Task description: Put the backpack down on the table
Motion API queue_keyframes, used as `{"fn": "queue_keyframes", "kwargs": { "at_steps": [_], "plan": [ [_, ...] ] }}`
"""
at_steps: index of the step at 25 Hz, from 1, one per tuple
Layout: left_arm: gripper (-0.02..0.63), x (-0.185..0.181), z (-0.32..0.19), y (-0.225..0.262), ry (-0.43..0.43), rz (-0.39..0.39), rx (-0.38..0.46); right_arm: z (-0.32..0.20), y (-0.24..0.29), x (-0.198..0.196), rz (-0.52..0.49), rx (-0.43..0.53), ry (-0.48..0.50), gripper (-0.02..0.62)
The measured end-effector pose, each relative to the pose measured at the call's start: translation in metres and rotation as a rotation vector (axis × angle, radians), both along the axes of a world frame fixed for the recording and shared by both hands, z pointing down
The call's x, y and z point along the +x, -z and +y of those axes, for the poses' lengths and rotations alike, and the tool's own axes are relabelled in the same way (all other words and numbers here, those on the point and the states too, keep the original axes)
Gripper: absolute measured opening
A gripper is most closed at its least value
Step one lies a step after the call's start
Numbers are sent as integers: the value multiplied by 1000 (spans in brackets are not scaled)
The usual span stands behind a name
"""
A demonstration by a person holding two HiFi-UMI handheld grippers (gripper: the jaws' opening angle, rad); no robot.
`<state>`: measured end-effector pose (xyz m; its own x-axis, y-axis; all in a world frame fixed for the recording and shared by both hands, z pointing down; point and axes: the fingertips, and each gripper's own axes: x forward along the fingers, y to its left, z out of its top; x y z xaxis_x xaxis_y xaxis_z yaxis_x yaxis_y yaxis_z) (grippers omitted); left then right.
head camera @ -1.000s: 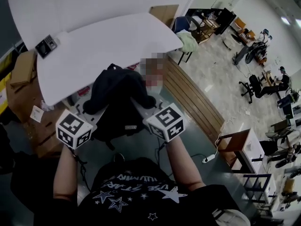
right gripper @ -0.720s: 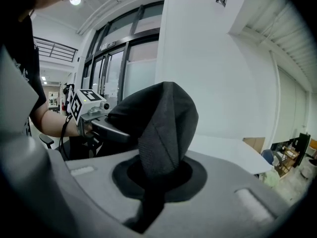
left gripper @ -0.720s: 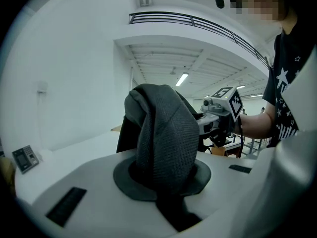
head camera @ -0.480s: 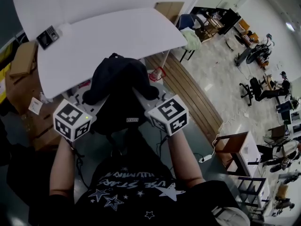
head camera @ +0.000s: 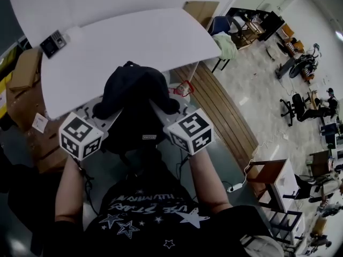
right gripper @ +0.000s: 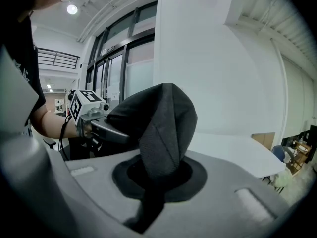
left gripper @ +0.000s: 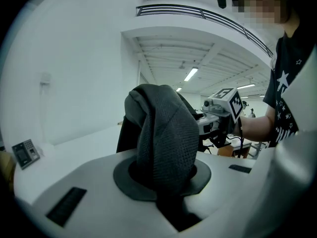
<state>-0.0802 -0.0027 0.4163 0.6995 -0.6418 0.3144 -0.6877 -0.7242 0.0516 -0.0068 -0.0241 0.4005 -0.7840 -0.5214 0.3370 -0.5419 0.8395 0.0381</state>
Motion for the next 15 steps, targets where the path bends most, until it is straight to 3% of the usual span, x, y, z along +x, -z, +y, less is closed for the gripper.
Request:
{"fn": "queue_keyframes", "kwargs": {
  "at_steps": [15],
  "plan": [
    [54, 13, -145, 32, 84, 17, -35, -154, 34, 9, 4, 44, 106, 25]
  ]
}}
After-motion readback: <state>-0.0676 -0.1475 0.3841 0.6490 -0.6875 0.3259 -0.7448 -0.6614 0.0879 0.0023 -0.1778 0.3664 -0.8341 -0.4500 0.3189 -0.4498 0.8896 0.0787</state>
